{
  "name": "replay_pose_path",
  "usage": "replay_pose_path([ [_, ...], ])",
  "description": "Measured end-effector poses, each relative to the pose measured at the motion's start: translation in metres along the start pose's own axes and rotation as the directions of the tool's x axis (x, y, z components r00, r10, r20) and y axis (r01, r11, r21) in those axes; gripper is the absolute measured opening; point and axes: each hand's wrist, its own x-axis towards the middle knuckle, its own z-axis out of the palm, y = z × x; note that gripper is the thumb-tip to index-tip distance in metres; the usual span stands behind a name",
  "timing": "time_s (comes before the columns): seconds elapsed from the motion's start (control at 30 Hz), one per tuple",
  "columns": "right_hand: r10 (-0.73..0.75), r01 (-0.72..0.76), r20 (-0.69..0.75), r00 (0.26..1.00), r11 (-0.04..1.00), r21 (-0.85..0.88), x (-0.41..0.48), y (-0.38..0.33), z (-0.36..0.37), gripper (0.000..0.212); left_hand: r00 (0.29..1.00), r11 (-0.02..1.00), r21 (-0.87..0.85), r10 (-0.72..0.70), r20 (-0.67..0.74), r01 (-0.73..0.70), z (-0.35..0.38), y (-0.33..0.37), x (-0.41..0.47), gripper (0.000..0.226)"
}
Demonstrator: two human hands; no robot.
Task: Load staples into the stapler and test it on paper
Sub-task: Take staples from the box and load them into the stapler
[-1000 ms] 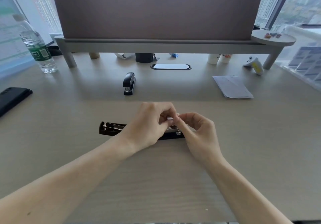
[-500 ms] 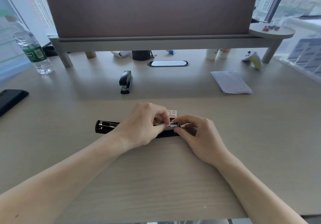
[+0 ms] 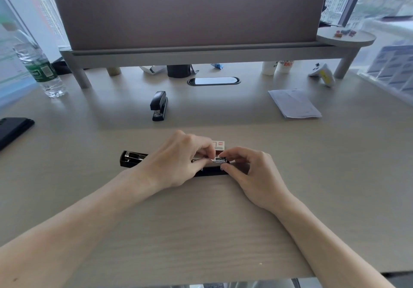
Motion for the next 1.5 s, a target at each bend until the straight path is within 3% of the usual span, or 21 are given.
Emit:
replay_pose_path([
  [0.23, -0.013, 0.013, 0.009, 1.000, 1.000, 0.011, 0.001, 0.001, 0.000, 0.017, 1.000, 1.000, 0.016, -0.017, 0.022, 0.017, 0.005, 0.006, 0.005, 0.007],
  [0.4, -0.012, 0.012, 0.006, 1.000, 1.000, 0.011, 0.000, 0.003, 0.000, 0.017, 0.996, 0.995, 0.052, -0.088, -0.024, 0.089, 0.000, -0.001, -0.006, 0.019],
  [0.6, -0.007, 0.007, 0.000, 1.000, 1.000, 0.005, 0.000, 0.003, 0.002, 0.020, 0.996, 0.989, 0.118, -0.090, -0.007, 0.090, 0.001, -0.006, -0.010, 0.015],
  [0.8, -0.009, 0.009, -0.004, 1.000, 1.000, 0.003, 0.000, 0.002, 0.001, 0.019, 0.993, 0.992, 0.043, -0.116, 0.004, 0.115, 0.005, -0.004, -0.008, 0.015],
  [0.9, -0.007, 0.007, -0.002, 1.000, 1.000, 0.012, 0.000, 0.001, 0.001, 0.021, 0.991, 0.992, 0.033, -0.120, 0.062, 0.118, -0.007, -0.009, -0.011, 0.025],
  [1.03, -0.011, 0.011, -0.008, 1.000, 1.000, 0.001, 0.000, -0.001, 0.001, 0.028, 0.933, 0.932, 0.311, -0.267, 0.241, 0.187, -0.061, -0.031, -0.017, 0.048],
  [1.13, -0.015, 0.015, -0.001, 1.000, 1.000, -0.012, 0.000, -0.002, 0.002, 0.029, 0.869, 0.888, 0.401, -0.370, 0.329, 0.226, -0.094, -0.039, -0.022, 0.028],
  [1.3, -0.015, 0.015, 0.012, 1.000, 0.999, -0.033, -0.001, -0.002, 0.002, 0.021, 0.940, 0.944, 0.272, -0.250, 0.230, 0.184, -0.105, -0.029, -0.016, 0.019],
  [1.4, -0.020, 0.021, 0.008, 1.000, 0.999, -0.050, -0.002, -0.003, 0.001, 0.018, 0.980, 0.974, 0.187, -0.151, 0.131, 0.125, -0.100, -0.012, -0.004, 0.030],
  [1.5, -0.017, 0.017, -0.011, 1.000, 0.999, -0.041, -0.002, -0.004, 0.000, 0.024, 0.986, 0.995, 0.020, -0.100, 0.136, 0.098, -0.079, 0.000, 0.008, 0.046],
])
